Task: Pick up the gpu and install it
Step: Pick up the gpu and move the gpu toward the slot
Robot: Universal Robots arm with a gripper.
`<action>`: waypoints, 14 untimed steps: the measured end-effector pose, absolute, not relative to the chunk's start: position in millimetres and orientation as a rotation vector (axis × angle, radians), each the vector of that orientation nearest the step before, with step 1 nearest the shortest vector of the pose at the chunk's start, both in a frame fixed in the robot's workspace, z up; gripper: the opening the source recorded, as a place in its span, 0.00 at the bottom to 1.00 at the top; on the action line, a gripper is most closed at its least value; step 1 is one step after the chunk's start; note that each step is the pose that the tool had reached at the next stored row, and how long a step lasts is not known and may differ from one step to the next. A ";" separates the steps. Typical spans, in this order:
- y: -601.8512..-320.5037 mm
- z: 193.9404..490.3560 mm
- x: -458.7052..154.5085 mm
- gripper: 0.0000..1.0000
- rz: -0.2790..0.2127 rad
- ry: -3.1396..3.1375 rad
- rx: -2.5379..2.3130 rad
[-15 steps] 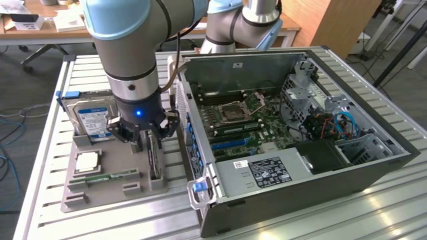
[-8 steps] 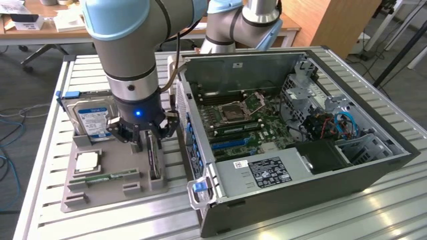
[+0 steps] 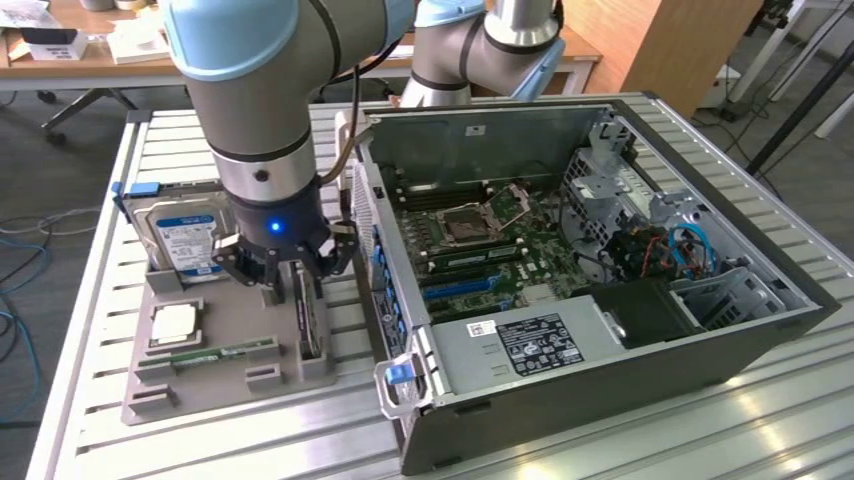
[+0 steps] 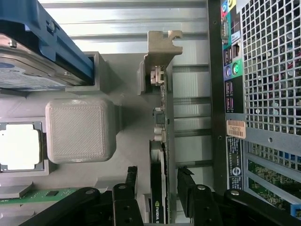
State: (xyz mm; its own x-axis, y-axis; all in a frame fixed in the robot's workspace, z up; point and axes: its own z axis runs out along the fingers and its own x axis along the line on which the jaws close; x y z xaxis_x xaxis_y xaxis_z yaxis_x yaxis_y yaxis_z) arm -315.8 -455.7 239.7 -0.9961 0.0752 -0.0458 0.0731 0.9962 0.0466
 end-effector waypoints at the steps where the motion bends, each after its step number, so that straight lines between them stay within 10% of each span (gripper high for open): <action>1: -455.7 239.5 -315.8 0.47 0.069 3.091 0.115; 14: -455.6 233.3 -316.8 0.47 0.069 3.091 0.115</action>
